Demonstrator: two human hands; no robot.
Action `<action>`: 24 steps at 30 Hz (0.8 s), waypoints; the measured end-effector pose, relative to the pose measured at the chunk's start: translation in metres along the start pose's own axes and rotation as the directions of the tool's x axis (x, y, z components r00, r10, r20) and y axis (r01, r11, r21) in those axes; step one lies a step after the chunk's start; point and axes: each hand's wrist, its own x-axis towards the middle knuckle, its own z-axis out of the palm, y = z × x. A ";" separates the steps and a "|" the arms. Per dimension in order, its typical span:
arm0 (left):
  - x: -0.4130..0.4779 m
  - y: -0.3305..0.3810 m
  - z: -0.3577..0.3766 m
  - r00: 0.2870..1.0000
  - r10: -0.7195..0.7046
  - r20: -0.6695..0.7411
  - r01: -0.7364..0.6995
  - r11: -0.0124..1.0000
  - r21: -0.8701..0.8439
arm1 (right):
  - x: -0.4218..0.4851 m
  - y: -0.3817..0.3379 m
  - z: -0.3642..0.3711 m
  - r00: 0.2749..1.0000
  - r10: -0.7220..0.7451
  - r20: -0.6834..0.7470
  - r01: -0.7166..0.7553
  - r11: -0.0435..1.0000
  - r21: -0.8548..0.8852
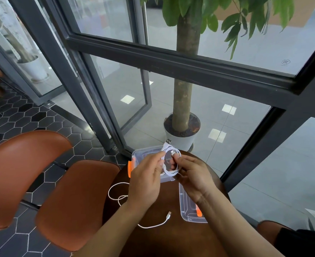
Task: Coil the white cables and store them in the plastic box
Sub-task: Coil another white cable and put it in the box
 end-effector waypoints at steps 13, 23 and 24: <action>0.016 0.007 0.002 0.929 -0.369 -0.028 0.346 0.892 -0.292 | 0.001 0.004 0.000 0.998 -0.066 -0.015 0.064 0.991 -0.120; 0.011 -0.003 0.006 0.942 -0.309 -0.129 0.255 0.912 -0.320 | 0.006 0.008 0.000 0.987 -0.134 -0.092 0.098 0.942 -0.321; 0.009 -0.006 0.008 0.957 -0.248 -0.152 0.202 0.942 -0.267 | 0.007 0.008 0.001 0.982 -0.158 -0.108 0.112 0.931 -0.347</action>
